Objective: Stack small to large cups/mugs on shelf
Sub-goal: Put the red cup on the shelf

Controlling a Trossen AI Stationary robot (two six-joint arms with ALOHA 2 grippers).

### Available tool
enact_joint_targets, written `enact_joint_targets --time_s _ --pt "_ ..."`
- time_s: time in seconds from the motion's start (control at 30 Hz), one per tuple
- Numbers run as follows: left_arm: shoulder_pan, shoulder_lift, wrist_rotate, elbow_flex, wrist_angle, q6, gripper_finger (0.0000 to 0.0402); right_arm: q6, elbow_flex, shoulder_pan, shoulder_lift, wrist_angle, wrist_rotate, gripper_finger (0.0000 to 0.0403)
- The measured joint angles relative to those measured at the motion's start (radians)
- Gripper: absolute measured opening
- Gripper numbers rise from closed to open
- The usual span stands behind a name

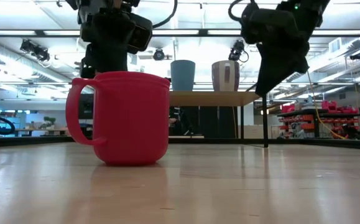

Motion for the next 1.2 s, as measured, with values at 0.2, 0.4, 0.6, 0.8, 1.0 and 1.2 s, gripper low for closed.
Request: enact_joint_targets --time_s 0.2,0.4,0.6,0.8,1.0,1.2 --pt "0.0 0.002 -0.058 0.0 -0.027 -0.029 0.0112 0.03 0.0 0.016 -0.024 0.008 0.002 0.0046" --pt "-0.012 0.052 -0.048 0.0 -0.046 -0.03 0.0116 0.072 0.0 0.042 -0.026 0.025 0.002 0.0046" --pt "-0.016 0.071 -0.021 0.0 -0.015 -0.028 0.0115 0.115 0.0 0.042 -0.026 0.038 0.003 0.0046" --pt "-0.013 0.06 0.0 0.001 -0.006 -0.006 0.0117 0.139 0.0 0.043 -0.026 0.051 0.003 0.0046" --pt "-0.007 0.038 -0.002 0.002 -0.002 0.058 0.0111 0.246 0.0 0.06 -0.026 0.058 -0.002 0.0046" --pt "0.003 0.026 -0.002 0.002 -0.001 0.131 0.0112 0.365 0.0 0.07 -0.026 0.059 -0.004 0.0046"
